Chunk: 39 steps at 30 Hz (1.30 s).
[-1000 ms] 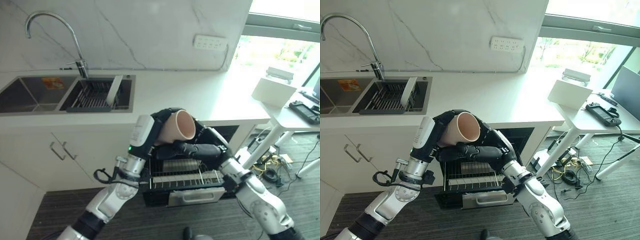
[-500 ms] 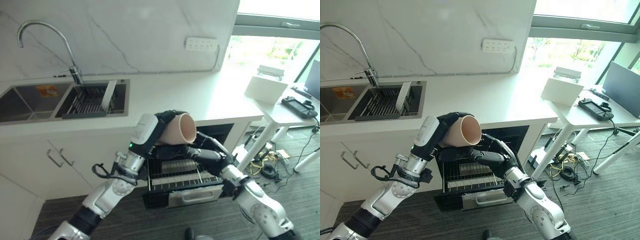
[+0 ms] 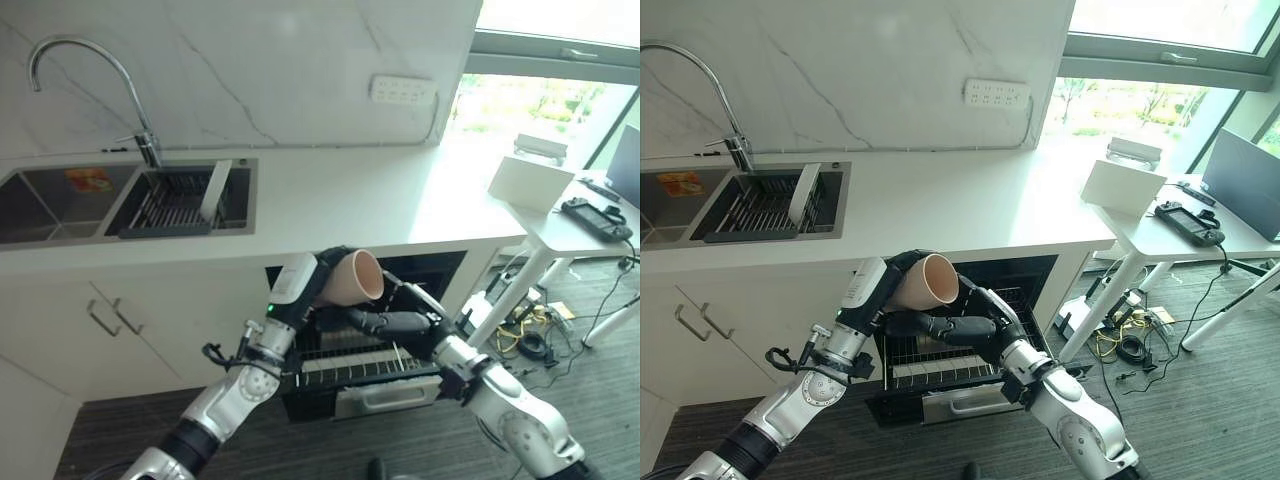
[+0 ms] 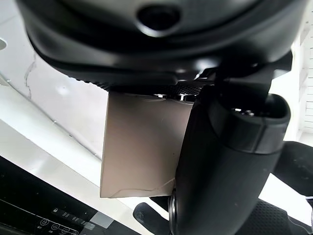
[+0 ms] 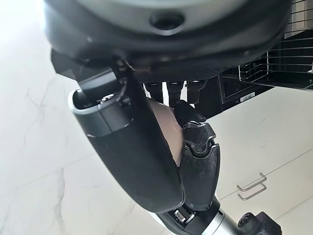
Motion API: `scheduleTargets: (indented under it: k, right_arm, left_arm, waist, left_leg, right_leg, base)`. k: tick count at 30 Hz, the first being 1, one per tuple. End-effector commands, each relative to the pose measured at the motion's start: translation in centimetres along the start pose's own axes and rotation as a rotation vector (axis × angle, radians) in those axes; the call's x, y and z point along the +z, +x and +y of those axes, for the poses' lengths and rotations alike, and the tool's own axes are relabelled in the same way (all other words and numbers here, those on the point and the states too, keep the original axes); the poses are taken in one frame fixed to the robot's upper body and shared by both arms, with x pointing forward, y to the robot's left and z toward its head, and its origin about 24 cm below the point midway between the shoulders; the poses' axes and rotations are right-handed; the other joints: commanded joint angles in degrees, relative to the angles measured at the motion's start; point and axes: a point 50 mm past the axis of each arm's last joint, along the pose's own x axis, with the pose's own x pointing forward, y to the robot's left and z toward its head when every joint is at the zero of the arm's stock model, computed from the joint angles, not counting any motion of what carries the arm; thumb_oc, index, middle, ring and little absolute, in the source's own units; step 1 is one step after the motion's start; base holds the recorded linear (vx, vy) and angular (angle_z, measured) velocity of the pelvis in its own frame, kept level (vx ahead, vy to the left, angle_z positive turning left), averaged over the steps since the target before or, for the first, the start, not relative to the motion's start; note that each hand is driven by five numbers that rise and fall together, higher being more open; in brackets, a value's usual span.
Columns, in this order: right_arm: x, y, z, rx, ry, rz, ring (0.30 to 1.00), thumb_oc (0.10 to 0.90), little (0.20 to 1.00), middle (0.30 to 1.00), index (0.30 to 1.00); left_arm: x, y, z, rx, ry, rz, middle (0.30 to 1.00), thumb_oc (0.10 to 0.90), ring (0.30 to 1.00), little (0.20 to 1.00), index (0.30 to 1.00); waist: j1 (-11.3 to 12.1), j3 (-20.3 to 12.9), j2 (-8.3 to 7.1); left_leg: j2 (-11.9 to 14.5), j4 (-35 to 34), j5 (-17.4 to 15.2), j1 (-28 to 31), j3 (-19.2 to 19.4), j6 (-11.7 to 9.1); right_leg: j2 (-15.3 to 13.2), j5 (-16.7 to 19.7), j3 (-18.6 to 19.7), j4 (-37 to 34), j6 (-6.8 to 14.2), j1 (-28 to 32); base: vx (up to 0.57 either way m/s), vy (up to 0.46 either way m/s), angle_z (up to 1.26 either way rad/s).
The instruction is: Place the dishes in the dishwasher.
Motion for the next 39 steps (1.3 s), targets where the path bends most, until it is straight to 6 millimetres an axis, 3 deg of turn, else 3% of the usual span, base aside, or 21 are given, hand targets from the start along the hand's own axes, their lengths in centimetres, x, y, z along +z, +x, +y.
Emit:
scheduleTargets:
  k: [1, 10, 25, 39]
  right_arm:
    - [10.8, 0.8, 7.5, 0.4, 0.024, -0.576, 0.9, 0.8, 0.9, 0.9, 0.9]
    - [11.0, 1.3, 7.4, 0.285, 0.179, -0.621, 0.9, 0.8, 0.9, 0.9, 0.9]
    - [11.8, 1.7, 7.5, 0.167, 0.326, -0.705, 0.9, 0.8, 0.9, 0.9, 0.9]
    - [14.4, 1.3, 9.5, 0.282, 0.383, -0.873, 0.9, 0.8, 0.9, 0.9, 0.9]
  left_arm:
    - [5.3, 1.2, -2.5, -0.174, -0.048, -0.299, 0.3, 0.4, 0.3, 0.3, 0.3]
    - [7.0, 1.4, -3.0, -0.216, -0.054, -0.366, 0.3, 0.4, 0.3, 0.3, 0.3]
    - [8.1, 1.7, -3.8, -0.244, -0.069, -0.409, 0.3, 0.4, 0.3, 0.3, 0.3]
    - [9.3, 1.7, -5.8, -0.401, -0.162, -0.436, 0.3, 0.4, 0.3, 0.3, 0.3]
  waist:
    - [0.1, -1.2, 0.44]
    - [-0.1, -1.2, 1.09]
    - [-0.2, -1.2, 1.73]
    - [0.4, -1.6, 2.07]
  left_leg:
    - [2.0, -0.8, 0.7, 0.1, -4.4, -2.7]
    - [1.9, -0.8, 0.7, 0.0, -4.2, -2.5]
    - [1.9, -0.8, 0.6, 0.0, -4.1, -2.4]
    - [1.8, -0.8, 0.5, -0.2, -4.2, -2.4]
  right_leg:
    - [-4.6, -7.6, 1.1, 8.1, 5.9, 2.6]
    - [-4.5, -7.6, 1.3, 8.1, 5.7, 2.5]
    - [-4.4, -7.8, 1.2, 8.1, 5.4, 2.4]
    - [-4.6, -8.1, 0.8, 8.1, 5.3, 2.5]
  base:
    - [-0.03, 0.002, -0.05]
    - [-0.01, 0.005, -0.03]
    - [0.0, 0.0, 0.0]
    - [0.0, 0.0, 0.0]
